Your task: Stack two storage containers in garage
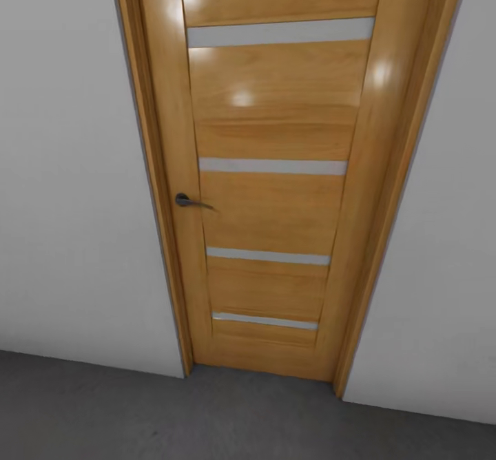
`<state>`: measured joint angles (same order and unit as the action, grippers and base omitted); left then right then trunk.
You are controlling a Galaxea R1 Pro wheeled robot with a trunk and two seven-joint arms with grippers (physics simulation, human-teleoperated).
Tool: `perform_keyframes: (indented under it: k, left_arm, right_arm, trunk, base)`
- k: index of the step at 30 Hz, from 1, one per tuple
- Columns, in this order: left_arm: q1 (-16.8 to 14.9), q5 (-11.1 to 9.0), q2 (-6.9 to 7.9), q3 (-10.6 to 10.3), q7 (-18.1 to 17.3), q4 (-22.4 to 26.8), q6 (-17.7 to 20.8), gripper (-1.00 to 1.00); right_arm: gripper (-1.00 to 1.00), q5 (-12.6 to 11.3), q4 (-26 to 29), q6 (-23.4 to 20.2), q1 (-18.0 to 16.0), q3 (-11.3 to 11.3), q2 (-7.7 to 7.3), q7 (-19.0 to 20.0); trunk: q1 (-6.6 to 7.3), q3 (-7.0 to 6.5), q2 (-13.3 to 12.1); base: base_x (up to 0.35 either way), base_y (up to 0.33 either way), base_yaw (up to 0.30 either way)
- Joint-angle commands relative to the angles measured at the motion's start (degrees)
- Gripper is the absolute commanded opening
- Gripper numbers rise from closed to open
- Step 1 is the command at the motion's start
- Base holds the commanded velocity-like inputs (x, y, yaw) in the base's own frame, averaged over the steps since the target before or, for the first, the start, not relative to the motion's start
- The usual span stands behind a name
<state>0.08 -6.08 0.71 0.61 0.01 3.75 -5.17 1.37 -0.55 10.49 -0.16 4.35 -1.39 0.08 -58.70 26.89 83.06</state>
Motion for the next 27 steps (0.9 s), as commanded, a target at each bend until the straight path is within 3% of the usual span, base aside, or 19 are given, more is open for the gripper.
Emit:
perform_keyframes:
  k: [1,15,27]
  left_arm:
    - [0.01,-0.51,-0.01,0.0,-0.01,0.03,-0.12,1.0]
    - [0.01,-0.51,0.0,0.0,-0.01,0.11,-0.19,1.0]
    - [0.01,-0.51,0.0,0.0,-0.01,0.2,-0.19,1.0]
  right_arm:
    - [1.0,0.1,-0.06,0.23,-0.02,0.4,-0.02,0.01]
    - [1.0,-0.02,-0.06,0.17,-0.05,0.3,-0.02,-0.02]
    - [1.0,-0.05,-0.06,0.14,-0.04,0.31,-0.02,0.01]
  trunk:
    - [-0.03,0.04,0.02]
    - [-0.03,0.04,0.02]
    - [-0.03,0.04,0.02]
  base:
    - [0.22,0.219,-0.095]
    - [0.036,0.031,-0.023]
    - [0.0,0.0,-0.216]
